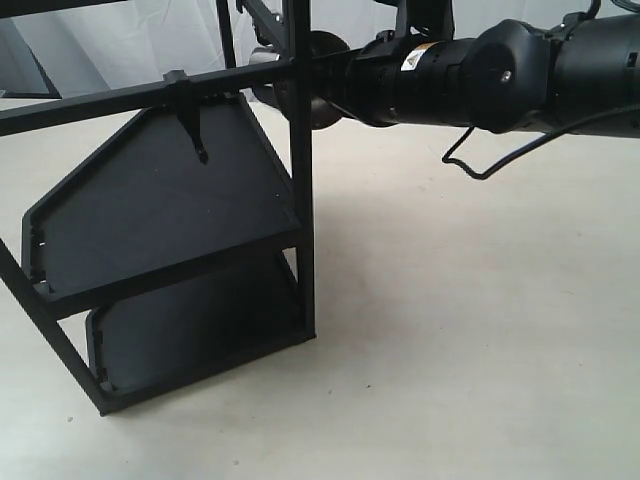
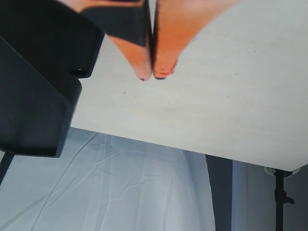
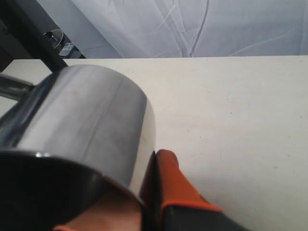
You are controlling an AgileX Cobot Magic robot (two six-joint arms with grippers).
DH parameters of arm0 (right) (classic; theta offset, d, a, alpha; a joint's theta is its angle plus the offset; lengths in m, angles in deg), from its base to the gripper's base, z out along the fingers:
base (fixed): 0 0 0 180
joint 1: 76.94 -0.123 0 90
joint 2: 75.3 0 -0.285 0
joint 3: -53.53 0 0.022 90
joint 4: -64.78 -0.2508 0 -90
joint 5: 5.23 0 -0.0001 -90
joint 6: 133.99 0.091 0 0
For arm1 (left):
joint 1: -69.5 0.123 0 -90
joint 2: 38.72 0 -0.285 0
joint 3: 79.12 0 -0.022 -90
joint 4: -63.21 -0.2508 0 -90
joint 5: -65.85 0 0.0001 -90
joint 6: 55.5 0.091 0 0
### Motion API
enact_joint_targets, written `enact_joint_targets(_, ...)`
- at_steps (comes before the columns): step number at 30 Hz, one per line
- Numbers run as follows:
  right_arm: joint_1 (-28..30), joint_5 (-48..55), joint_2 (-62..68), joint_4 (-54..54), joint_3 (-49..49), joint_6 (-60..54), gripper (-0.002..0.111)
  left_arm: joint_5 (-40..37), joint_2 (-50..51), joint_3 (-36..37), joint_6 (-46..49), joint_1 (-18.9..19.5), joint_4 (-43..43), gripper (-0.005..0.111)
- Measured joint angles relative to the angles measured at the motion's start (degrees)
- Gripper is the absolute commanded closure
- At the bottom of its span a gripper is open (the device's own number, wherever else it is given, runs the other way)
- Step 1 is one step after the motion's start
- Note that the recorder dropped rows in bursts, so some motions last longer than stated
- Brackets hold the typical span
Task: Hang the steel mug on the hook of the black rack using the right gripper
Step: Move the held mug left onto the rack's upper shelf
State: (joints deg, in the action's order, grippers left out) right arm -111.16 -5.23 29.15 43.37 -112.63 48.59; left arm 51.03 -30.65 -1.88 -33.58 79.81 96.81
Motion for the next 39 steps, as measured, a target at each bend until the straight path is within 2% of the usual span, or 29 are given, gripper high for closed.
enact_joint_targets(23, 0.00, 6.94, 0.00, 0.05, -0.55, 0.22, 0.109, 0.11, 0.00, 0.00, 0.00, 0.00, 0.00, 0.105)
enact_joint_targets(26, 0.00, 7.45, 0.00, 0.05, -0.47, 0.26, 0.096, 0.11, 0.00, 0.00, 0.00, 0.00, 0.00, 0.105)
enact_joint_targets(28, 0.00, 8.01, 0.00, 0.34, -0.57, 0.00, 0.077, 0.11, 0.00, 0.00, 0.00, 0.00, 0.00, 0.105)
enact_joint_targets(30, -0.26, 9.09, 0.00, 0.67, -0.57, -0.40, 0.066, 0.11, 0.00, 0.00, 0.00, 0.00, 0.00, 0.105)
enact_joint_targets(39, -0.29, 11.45, -1.02, 2.78, -0.57, -0.73, 0.064, 0.11, 0.00, 0.00, 0.00, 0.00, 0.00, 0.105)
